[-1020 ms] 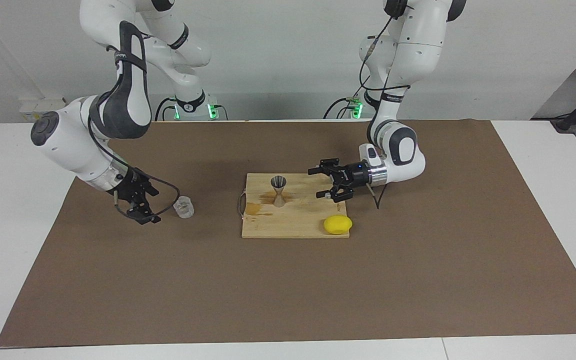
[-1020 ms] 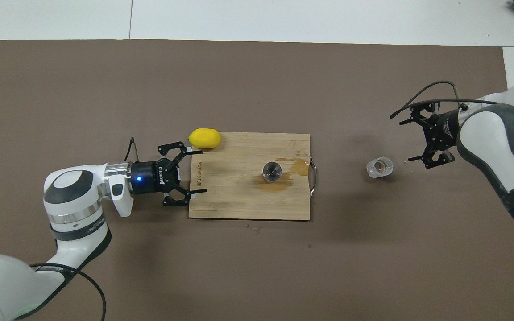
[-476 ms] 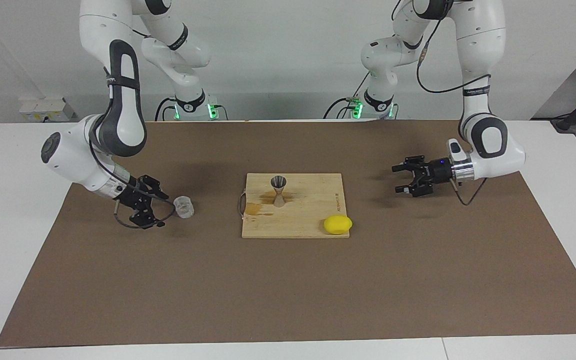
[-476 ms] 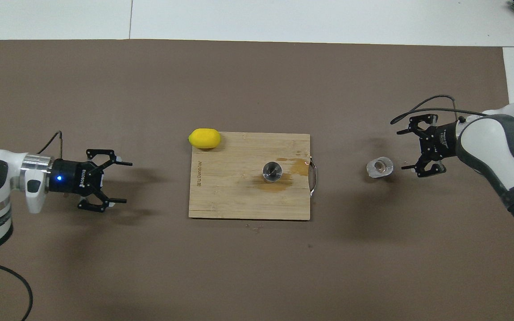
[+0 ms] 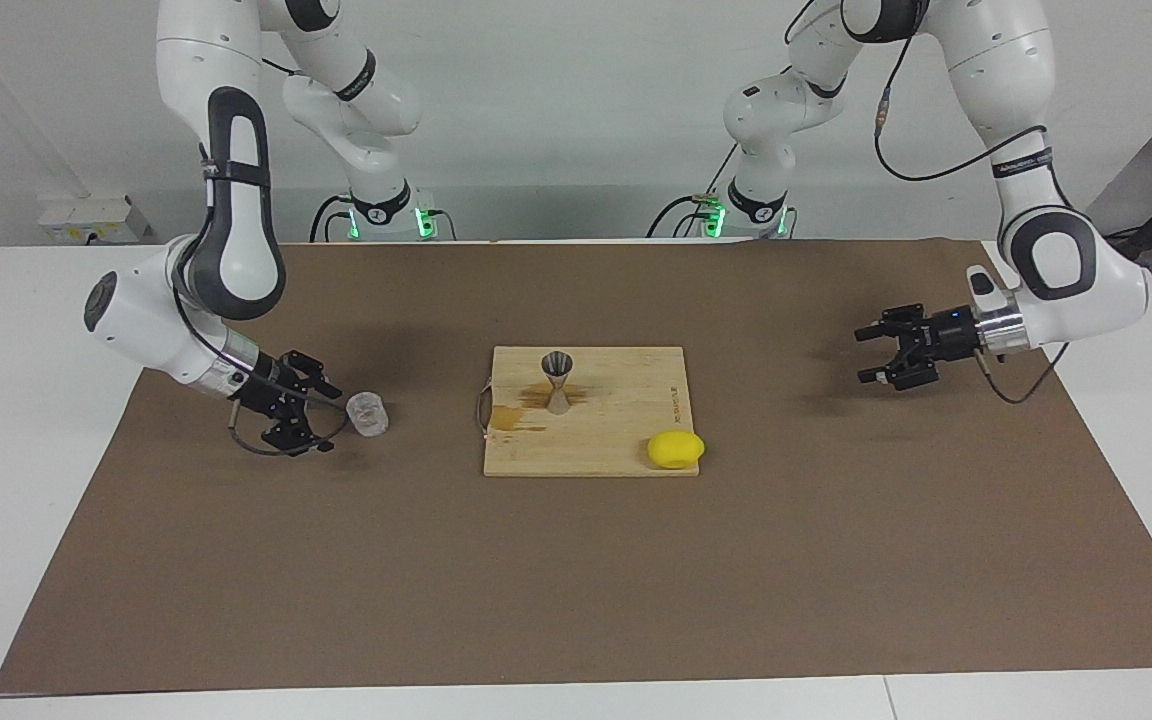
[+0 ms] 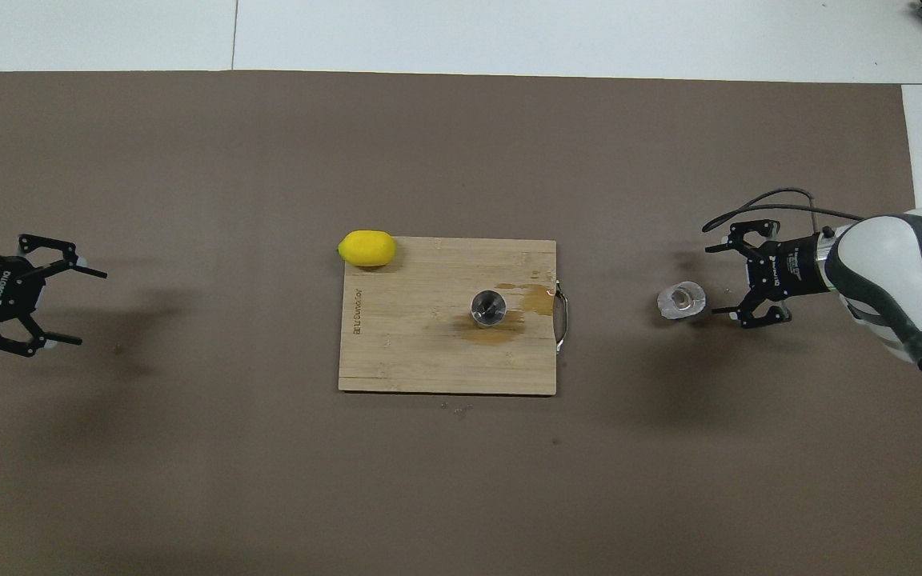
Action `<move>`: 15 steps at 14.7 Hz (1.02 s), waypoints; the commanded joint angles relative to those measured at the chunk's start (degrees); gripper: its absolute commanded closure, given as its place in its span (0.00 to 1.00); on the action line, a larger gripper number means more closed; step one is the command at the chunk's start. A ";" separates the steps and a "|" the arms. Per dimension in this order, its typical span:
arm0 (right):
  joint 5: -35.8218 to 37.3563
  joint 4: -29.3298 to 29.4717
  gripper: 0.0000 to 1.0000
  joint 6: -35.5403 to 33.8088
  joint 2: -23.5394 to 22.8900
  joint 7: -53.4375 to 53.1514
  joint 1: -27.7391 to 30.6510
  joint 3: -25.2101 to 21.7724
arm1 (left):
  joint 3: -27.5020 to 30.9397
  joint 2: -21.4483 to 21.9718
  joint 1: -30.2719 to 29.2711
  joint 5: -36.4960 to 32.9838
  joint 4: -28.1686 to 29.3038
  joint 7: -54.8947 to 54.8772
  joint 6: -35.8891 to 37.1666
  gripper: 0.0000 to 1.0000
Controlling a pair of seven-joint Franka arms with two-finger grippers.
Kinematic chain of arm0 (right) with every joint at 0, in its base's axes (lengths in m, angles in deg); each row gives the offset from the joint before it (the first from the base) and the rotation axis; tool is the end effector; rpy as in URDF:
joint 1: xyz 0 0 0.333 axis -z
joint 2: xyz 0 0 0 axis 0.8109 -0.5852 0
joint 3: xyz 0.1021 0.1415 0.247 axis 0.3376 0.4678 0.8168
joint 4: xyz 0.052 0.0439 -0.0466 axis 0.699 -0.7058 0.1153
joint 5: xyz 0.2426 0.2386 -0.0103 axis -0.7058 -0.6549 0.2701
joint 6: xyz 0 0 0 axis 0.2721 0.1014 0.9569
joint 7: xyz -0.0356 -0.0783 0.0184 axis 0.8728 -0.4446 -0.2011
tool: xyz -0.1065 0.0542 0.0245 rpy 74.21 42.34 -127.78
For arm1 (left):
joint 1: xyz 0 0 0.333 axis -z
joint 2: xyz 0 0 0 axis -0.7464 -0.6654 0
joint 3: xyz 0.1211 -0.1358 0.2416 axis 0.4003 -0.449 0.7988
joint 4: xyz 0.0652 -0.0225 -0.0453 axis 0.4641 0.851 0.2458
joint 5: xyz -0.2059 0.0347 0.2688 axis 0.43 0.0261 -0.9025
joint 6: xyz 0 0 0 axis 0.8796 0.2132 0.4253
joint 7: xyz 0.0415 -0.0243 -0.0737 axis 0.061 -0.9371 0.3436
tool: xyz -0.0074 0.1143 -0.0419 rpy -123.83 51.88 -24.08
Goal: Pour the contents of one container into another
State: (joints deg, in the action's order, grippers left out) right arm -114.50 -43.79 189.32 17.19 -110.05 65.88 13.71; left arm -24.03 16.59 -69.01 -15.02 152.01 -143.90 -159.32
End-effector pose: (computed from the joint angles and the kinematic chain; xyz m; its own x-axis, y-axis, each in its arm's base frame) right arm 0.5391 -0.0552 0.3030 0.0506 -0.8433 -0.5350 -0.9986 -0.0347 -0.0398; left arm 0.5283 0.1313 0.3810 -0.2629 -0.6975 0.6666 -0.9408 0.3385 -0.0168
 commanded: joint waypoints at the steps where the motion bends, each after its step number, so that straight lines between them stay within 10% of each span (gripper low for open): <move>1: -3.65 -0.08 0.00 1.27 -1.21 2.93 0.69 0.46 | -0.17 0.07 0.24 -7.26 -8.55 11.12 2.03 0.00; 15: -9.54 -3.76 0.00 0.04 -0.59 5.22 -0.54 0.54 | -1.48 16.07 10.25 -24.07 -8.12 63.33 7.90 0.00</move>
State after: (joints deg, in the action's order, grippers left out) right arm -121.73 -45.71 189.38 15.66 -106.69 65.20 14.13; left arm -25.58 27.59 -62.33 -36.05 142.41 -88.73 -153.96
